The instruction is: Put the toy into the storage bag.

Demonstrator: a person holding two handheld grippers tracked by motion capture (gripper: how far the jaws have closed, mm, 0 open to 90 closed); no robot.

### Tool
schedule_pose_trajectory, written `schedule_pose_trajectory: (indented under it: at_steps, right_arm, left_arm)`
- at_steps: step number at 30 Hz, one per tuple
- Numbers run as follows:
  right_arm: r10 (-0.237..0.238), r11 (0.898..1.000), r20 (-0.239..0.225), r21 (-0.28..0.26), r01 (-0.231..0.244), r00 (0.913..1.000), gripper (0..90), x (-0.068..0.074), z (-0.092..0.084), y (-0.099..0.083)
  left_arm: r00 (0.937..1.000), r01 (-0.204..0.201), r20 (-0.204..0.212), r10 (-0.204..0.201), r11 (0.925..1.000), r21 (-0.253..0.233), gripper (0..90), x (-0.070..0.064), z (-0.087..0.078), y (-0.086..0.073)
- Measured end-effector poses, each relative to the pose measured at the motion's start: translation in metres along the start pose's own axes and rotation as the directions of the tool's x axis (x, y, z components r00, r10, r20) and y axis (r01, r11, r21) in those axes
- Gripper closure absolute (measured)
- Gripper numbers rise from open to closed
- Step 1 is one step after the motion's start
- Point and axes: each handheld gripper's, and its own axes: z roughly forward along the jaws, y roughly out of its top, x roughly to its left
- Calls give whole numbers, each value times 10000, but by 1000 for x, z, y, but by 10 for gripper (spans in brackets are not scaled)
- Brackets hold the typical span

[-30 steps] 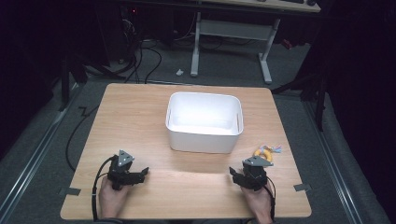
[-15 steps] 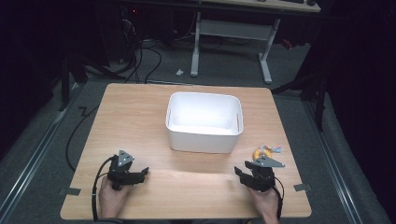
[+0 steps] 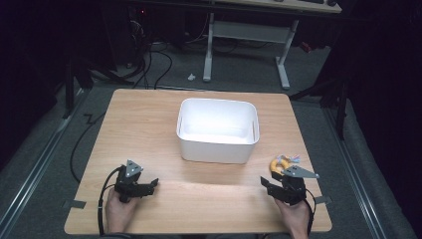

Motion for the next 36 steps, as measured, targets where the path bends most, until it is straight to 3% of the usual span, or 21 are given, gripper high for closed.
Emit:
schedule_pose_trajectory:
  at_steps: [6, 15, 23, 30, 36]
  right_arm:
    - [63, 10000, 162, 1, -63, 9998, 463, -9, -8, 0]
    - [101, 9991, 375, 414, -117, 9992, 461, -24, -15, 3]
    - [109, 9981, 714, 592, -151, 9974, 530, -41, -24, 9]
    - [147, 9970, 645, 746, -195, 9978, 570, -50, -24, 17]
    - [129, 9954, 999, 937, -223, 9949, 604, -58, -22, 25]
  left_arm:
    - [10000, 1, 1, -1, 10000, -3, 159, 0, 0, 0]
    - [10000, 2, -1, -2, 10000, -3, 159, 0, 0, 0]
    - [10000, -2, 1, 2, 10000, 1, 159, 0, 0, 0]
    - [10000, -3, -2, 3, 10000, -1, 159, 0, 0, 0]
    - [10000, -2, -1, 2, 10000, -1, 159, 0, 0, 0]
